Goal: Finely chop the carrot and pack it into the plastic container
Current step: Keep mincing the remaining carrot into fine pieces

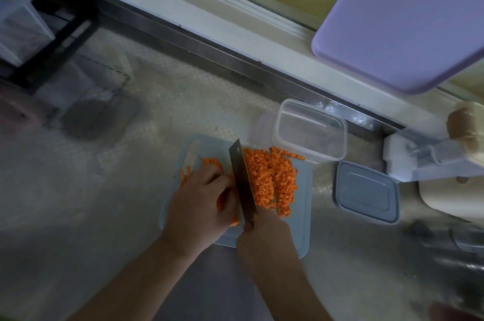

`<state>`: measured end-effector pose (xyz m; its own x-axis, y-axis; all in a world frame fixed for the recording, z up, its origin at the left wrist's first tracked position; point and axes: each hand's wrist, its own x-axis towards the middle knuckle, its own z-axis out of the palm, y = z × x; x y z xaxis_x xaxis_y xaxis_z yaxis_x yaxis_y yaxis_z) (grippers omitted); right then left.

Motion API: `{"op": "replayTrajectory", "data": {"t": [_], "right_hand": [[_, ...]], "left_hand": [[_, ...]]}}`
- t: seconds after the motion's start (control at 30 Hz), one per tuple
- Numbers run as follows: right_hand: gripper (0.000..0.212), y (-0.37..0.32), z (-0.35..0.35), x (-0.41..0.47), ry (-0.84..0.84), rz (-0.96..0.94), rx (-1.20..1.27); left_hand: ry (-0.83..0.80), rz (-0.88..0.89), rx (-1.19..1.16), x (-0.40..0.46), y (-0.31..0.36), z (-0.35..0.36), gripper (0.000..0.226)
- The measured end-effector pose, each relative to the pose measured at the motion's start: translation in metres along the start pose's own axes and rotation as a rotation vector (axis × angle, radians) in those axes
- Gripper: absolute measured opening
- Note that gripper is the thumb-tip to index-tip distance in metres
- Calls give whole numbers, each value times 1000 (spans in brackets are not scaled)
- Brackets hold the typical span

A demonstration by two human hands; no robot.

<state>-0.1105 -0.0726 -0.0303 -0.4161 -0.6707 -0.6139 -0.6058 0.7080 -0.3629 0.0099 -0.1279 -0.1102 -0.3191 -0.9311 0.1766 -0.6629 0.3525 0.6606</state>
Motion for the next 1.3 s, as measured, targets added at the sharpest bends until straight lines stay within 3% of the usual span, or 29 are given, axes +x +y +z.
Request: {"op": "replayTrajectory", "data": {"t": [0.27, 0.43, 0.6, 0.77, 1.07, 1.2, 1.3], "right_hand": [[15, -17, 7, 0, 4, 100, 17], [30, -11, 1, 1, 1, 57, 37], [8, 2, -15, -3, 65, 10, 116], [12, 19, -32, -5, 80, 45, 176], [16, 29, -34, -4, 69, 32, 204], [19, 31, -33, -6, 54, 18, 213], [18, 30, -33, -6, 34, 10, 200]], "left_hand": [[13, 46, -37, 1, -5, 0, 15], [0, -1, -36, -1, 2, -7, 6], [-10, -175, -40, 16, 17, -15, 7], [-151, -144, 120, 35, 34, -4, 19], [-267, -309, 234, 45, 42, -1, 19], [-245, -366, 279, 48, 46, 0, 22], [-199, -352, 193, 45, 45, -3, 10]]}}
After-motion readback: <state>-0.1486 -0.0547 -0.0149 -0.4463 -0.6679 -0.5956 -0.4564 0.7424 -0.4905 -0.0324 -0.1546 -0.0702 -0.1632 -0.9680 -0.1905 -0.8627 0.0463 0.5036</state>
